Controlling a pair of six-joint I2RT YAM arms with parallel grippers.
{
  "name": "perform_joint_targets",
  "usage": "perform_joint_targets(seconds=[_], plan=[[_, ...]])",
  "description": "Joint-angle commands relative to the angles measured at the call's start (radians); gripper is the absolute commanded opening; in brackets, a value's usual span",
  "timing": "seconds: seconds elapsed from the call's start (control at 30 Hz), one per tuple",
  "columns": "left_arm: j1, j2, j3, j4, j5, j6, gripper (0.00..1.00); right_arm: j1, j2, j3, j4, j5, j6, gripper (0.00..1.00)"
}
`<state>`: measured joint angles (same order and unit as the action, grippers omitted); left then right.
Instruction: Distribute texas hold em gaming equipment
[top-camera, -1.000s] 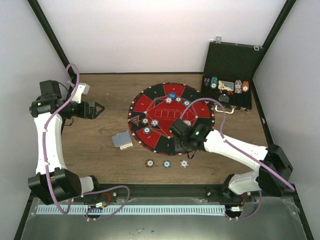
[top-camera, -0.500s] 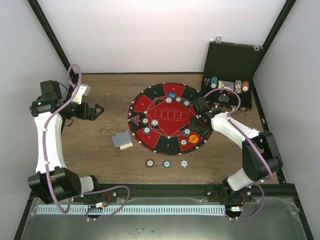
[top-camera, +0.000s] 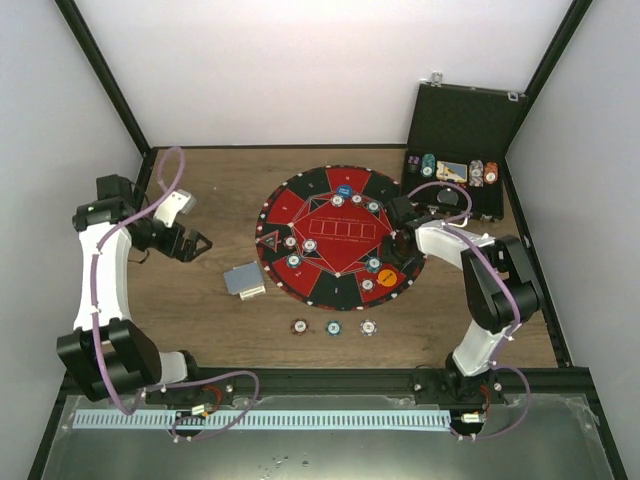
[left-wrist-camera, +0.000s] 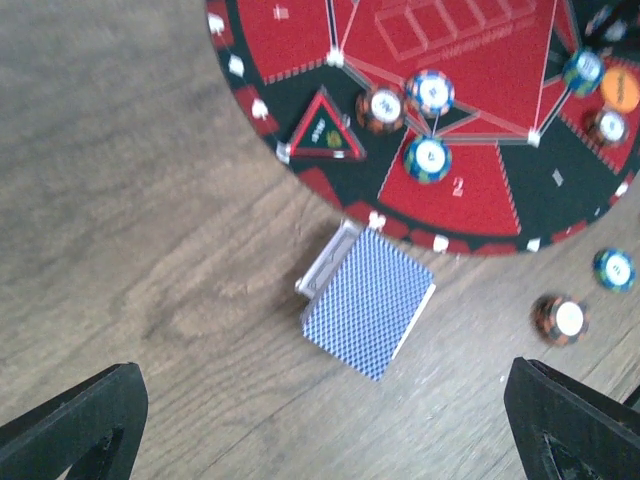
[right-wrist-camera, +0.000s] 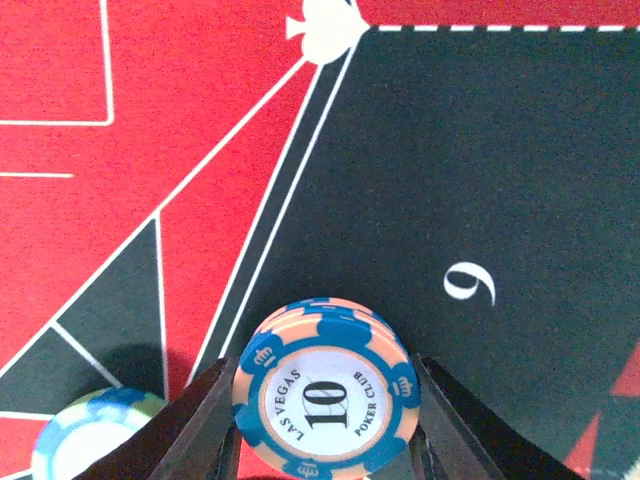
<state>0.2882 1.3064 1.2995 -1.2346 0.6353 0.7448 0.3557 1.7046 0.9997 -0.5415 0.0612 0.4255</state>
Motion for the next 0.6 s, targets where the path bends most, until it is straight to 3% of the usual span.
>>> perform_joint_targets(seconds=[0.0,0.27,0.33,0.47,0.57], plan=[[0.002,0.039,-0.081,0.014,-0.071,0.18,1.0,-0.026,0.036,0.044,0.043,-0.014,-0.03,0.3],[-0.008,0.065,-0.194,0.095,-0.131,0.319,1.0,-0.032,0.07,0.05,0.056,-0.045,-0.037,0.32],[-0.029,0.058,-0.22,0.127,-0.15,0.33,1.0,-0.032,0.063,0.048,0.055,-0.057,-0.038,0.42],[-0.126,0.046,-0.278,0.221,-0.237,0.307,1.0,-0.03,0.007,0.054,0.037,-0.054,-0.036,0.72],[-0.2,0.042,-0.322,0.292,-0.298,0.282,1.0,-0.019,-0.057,0.077,0.002,-0.038,-0.034,0.83]])
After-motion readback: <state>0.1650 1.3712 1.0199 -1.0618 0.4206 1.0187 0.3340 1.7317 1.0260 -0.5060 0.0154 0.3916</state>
